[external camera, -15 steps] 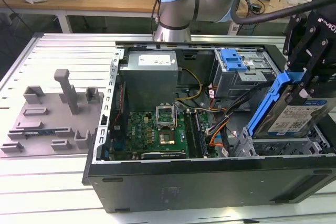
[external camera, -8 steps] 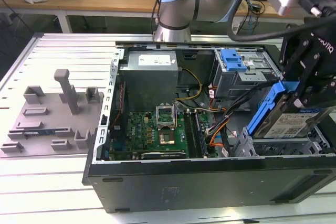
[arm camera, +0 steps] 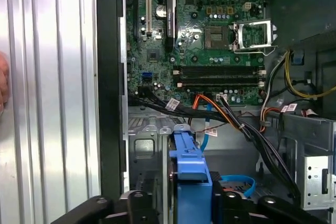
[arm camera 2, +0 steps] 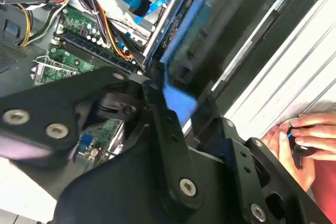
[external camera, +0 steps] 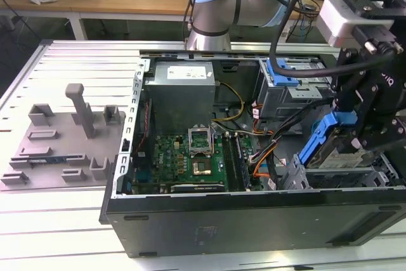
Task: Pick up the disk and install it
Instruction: 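Insert the disk into the insertion slot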
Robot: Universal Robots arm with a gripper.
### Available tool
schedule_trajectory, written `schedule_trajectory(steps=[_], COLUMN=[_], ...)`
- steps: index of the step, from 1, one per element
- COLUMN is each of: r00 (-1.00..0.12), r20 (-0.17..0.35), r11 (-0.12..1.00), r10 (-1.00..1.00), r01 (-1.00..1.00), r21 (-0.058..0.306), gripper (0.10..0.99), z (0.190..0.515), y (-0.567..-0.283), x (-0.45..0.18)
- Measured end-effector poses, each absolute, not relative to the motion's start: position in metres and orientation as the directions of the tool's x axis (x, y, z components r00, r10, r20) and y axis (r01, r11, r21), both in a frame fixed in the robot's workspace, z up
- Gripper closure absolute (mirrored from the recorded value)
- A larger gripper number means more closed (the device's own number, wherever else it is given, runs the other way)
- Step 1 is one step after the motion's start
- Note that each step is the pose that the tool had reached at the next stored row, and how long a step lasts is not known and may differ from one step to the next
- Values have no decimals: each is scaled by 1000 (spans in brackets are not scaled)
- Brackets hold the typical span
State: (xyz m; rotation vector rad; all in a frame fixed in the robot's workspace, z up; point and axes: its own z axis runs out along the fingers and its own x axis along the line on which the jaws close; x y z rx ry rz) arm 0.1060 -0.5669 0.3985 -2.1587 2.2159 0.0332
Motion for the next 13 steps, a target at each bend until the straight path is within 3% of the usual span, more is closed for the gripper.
schedule_trajectory(steps=[3,13], r00=[-25,-17], r20=[-49,-49], r11=[26,18], r10=[-998,-999], r01=[-1000,-1000], r21=[-18,-18], gripper=[463,463], z=[398,398], y=[-567,-567], x=[106,106])
